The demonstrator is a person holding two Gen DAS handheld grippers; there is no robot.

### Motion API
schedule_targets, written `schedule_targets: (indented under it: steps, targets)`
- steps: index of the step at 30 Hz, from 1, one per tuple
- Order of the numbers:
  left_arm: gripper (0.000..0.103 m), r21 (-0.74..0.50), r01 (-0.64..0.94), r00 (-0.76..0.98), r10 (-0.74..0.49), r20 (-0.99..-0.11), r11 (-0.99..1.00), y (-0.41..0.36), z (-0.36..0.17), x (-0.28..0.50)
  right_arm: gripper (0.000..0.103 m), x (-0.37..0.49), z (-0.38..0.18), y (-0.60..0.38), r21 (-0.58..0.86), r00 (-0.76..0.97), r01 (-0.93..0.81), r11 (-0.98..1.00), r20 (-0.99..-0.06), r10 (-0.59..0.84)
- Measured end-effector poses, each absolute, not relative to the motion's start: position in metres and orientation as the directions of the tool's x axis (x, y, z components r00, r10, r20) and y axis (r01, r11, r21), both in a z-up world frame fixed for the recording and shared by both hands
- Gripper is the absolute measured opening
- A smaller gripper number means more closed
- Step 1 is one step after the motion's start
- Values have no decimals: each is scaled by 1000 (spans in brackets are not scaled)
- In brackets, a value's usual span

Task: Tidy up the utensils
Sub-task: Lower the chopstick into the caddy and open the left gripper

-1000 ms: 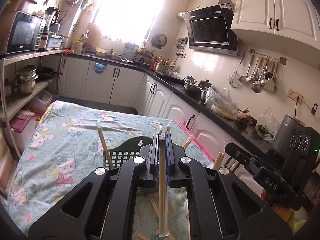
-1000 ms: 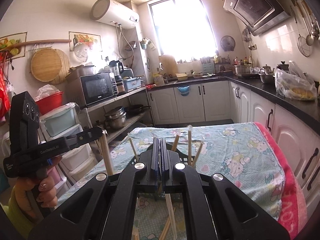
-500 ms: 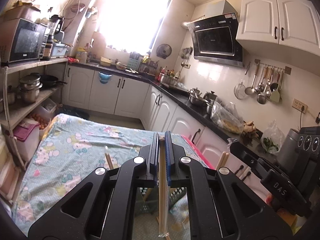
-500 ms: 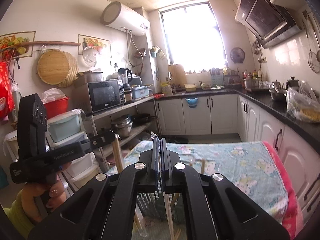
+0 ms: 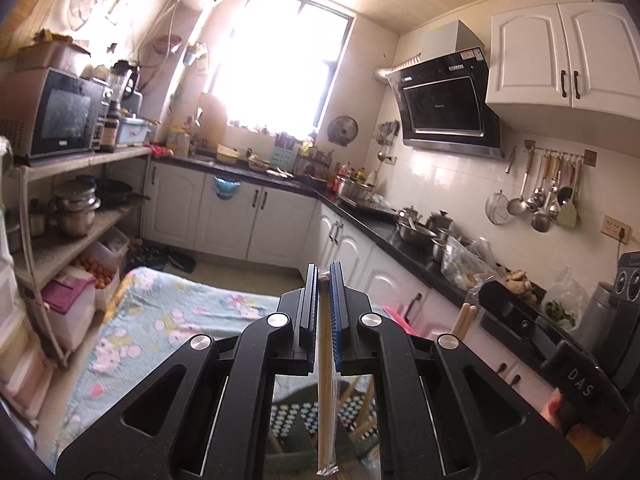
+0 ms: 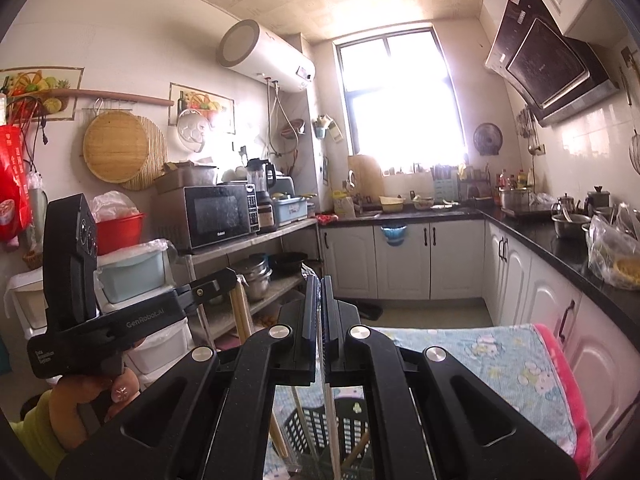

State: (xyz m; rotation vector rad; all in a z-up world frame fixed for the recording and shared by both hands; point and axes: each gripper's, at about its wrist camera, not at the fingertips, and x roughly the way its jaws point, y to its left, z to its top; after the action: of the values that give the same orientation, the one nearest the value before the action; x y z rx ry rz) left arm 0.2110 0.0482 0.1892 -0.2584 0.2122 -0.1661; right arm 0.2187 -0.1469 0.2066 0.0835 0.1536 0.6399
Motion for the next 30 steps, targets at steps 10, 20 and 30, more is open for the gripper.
schedule_targets:
  steps: [10, 20, 30]
  targets:
    - [3, -262, 92, 967, -149, -206, 961, 55, 177, 233, 2, 242, 202, -135, 141, 793, -587, 797, -99, 602]
    - [3, -251, 54, 964, -117, -240, 966, 57, 154, 247, 2, 263, 185, -130, 169, 799, -573, 802, -99, 593]
    - [3, -271, 60, 971, -119, -207, 961, 60, 163, 253, 2, 284, 160, -123, 188, 805, -550, 814, -139, 577]
